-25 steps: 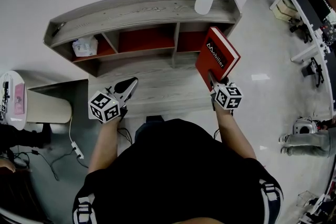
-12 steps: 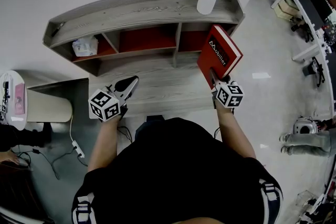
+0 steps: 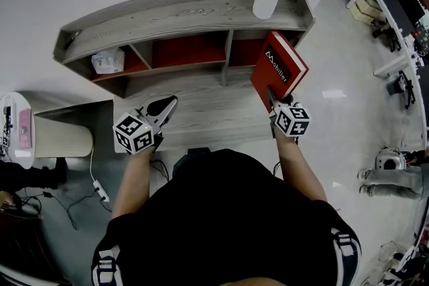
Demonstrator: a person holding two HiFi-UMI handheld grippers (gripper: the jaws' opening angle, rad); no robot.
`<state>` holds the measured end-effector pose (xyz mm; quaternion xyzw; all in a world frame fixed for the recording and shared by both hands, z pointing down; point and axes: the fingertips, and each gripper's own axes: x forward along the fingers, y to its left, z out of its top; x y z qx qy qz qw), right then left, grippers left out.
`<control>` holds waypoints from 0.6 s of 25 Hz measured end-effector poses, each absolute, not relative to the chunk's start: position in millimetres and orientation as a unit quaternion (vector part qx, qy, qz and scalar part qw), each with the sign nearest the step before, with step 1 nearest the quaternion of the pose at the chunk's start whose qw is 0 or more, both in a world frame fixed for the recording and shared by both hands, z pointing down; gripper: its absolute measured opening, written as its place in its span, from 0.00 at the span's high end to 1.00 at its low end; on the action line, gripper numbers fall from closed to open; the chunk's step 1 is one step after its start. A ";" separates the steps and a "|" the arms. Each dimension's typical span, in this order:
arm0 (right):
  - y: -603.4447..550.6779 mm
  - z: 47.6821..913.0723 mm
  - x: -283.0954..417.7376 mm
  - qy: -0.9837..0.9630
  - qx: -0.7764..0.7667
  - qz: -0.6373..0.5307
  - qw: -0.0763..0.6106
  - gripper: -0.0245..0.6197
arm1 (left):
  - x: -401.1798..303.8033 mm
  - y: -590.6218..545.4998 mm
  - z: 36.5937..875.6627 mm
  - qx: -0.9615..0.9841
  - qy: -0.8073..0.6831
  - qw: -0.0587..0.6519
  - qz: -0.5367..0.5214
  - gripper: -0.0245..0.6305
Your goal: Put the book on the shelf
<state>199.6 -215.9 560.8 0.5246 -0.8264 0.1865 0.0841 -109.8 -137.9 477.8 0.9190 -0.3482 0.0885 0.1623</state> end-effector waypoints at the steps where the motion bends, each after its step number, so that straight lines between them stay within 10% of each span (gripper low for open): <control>1: -216.9 561.3 198.5 -0.826 0.525 0.187 0.084 0.70 | -110.6 -139.0 477.9 0.919 -0.348 0.162 0.089 0.93; 15: -235.4 562.2 183.4 -0.825 0.526 0.188 0.084 0.70 | -119.5 -158.0 481.6 0.921 -0.338 0.168 0.091 0.93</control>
